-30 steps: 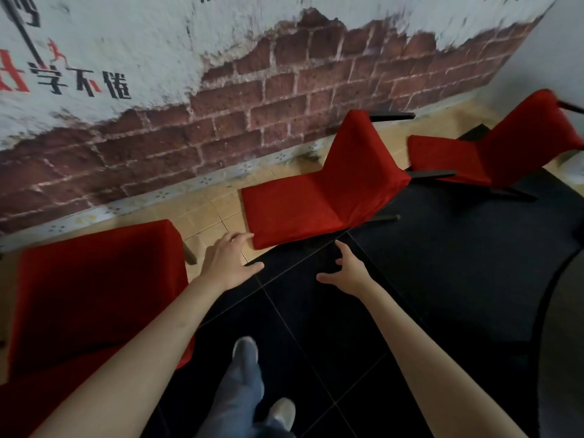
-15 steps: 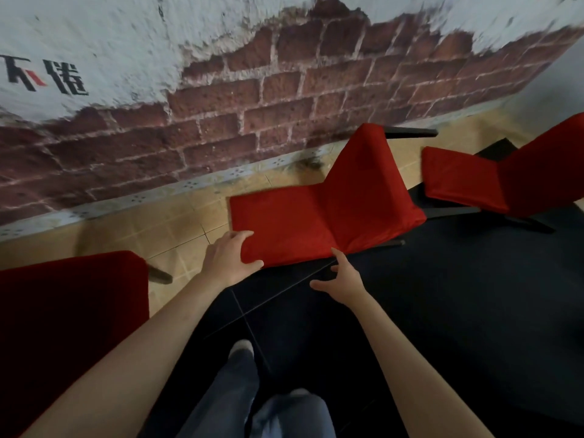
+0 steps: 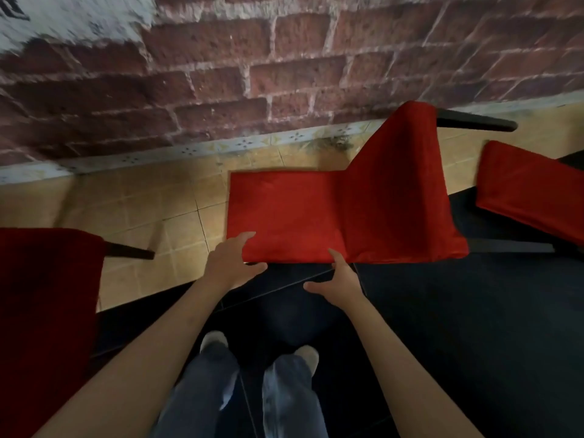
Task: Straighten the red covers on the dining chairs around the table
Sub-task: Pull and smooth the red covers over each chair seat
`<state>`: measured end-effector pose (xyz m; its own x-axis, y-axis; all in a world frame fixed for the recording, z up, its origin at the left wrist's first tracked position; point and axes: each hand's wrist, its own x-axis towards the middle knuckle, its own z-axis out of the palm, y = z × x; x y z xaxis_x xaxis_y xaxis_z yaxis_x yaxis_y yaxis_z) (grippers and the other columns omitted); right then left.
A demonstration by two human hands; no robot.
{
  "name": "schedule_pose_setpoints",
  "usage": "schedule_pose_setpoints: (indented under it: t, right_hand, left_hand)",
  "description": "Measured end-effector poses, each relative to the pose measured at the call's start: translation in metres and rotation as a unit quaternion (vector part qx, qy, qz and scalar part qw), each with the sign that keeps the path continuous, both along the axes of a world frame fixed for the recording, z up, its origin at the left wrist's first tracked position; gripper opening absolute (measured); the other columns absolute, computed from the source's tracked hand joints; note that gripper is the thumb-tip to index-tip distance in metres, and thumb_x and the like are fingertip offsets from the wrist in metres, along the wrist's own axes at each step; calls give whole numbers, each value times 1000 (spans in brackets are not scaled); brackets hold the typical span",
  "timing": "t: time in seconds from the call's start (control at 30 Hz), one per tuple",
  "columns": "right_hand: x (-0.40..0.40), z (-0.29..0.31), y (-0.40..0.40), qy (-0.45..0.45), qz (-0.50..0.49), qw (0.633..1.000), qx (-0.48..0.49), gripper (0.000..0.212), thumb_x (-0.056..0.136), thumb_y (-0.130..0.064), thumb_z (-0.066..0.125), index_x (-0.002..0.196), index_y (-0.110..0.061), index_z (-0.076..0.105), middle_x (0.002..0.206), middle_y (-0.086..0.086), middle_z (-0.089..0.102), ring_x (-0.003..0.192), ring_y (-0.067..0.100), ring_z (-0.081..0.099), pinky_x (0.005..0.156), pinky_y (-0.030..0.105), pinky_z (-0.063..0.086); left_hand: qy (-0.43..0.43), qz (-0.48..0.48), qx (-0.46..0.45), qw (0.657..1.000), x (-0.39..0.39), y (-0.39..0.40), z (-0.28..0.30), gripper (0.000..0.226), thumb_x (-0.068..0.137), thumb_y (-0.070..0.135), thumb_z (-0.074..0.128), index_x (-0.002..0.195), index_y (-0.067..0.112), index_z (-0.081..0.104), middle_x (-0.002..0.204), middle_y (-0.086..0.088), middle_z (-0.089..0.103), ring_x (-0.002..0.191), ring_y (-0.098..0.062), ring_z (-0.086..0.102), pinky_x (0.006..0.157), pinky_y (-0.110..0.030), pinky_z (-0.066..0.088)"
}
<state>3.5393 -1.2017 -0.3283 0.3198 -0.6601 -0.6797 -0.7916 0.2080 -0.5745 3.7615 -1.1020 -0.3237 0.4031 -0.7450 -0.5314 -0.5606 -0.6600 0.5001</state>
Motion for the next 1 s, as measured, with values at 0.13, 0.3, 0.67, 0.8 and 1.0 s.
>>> schedule_pose_setpoints:
  t: [0.13, 0.3, 0.67, 0.8, 1.0]
  right_hand:
    - [-5, -77, -23, 14, 20, 1000, 20, 106, 71, -31, 86, 153, -25, 19, 148, 9, 38, 134, 24, 38, 90, 27, 40]
    - [-4, -191, -37, 46, -1, 999, 10, 102, 72, -30, 85, 152, -21, 22, 146, 10, 41, 135, 24, 37, 93, 27, 38]
    - [18, -394, -40, 78, -136, 984, -88, 90, 75, -29, 83, 148, -15, 33, 140, 16, 44, 123, 29, 48, 92, 29, 39]
    - [23, -436, -45, 93, -161, 975, -119, 90, 78, -32, 79, 151, -19, 27, 147, 16, 33, 125, 33, 48, 96, 40, 45]
    - [40, -478, -38, 88, -215, 966, -111, 92, 80, -46, 75, 152, -31, 20, 159, 20, 3, 129, 44, 43, 96, 52, 48]
  left_hand:
    - [4, 0, 24, 1000, -18, -12, -76, 80, 76, 47, 75, 145, 30, 36, 141, -2, 49, 128, -23, 46, 104, -40, 39]
    - [35, 26, 46, 998, -19, -23, -189, 83, 76, 45, 77, 145, 27, 36, 144, -6, 45, 132, -26, 42, 107, -41, 38]
    - [62, 172, 80, 980, -22, -19, -404, 86, 79, 43, 74, 149, 27, 27, 146, -14, 40, 131, -33, 42, 104, -46, 42]
    - [35, 229, 62, 971, -25, -19, -445, 90, 80, 45, 73, 151, 30, 21, 146, -19, 34, 128, -38, 43, 102, -48, 42]
    - [15, 303, 16, 953, -41, -30, -485, 99, 83, 48, 69, 153, 36, 0, 151, -22, 21, 128, -41, 41, 100, -50, 43]
